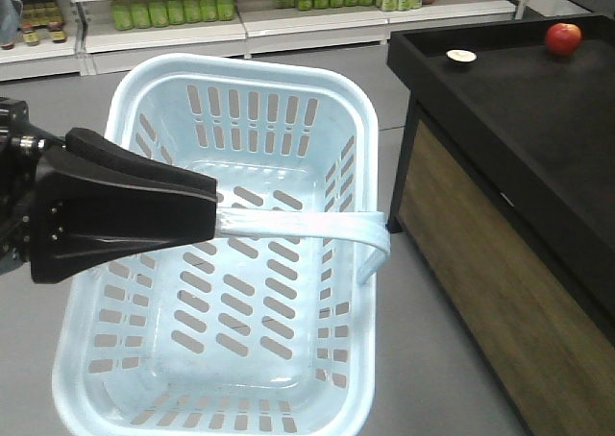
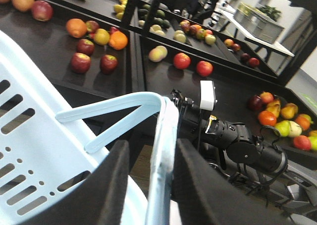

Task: Pick three apples into basket with both arms
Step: 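Hold the basket up and turn the base away from the table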

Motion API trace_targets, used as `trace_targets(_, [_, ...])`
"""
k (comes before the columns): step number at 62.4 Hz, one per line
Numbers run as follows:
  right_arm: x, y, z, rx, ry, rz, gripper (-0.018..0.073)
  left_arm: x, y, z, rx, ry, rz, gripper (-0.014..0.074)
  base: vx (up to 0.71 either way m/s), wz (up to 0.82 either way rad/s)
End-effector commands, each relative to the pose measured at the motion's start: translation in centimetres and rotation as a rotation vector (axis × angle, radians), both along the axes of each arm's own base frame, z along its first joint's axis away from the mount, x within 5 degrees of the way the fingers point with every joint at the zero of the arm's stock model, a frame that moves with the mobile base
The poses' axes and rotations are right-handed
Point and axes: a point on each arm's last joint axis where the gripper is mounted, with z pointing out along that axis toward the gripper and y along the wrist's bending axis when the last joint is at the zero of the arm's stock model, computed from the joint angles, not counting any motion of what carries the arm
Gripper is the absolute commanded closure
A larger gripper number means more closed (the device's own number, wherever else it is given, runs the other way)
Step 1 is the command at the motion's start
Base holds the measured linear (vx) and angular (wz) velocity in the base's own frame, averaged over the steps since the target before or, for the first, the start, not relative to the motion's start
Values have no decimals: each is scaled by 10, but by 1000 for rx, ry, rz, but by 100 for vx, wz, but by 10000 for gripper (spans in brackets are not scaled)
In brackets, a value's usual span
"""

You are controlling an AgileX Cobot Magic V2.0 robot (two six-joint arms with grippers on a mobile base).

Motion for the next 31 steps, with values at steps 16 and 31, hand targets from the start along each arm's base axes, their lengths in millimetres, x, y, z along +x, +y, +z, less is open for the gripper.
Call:
trace_targets(16, [0, 0, 4, -1, -74, 2, 563, -4, 2, 9, 30, -66, 23, 604, 1, 35])
trace_targets(31, [0, 0, 4, -1, -74, 2, 563, -4, 2, 9, 30, -66, 23, 604, 6, 31])
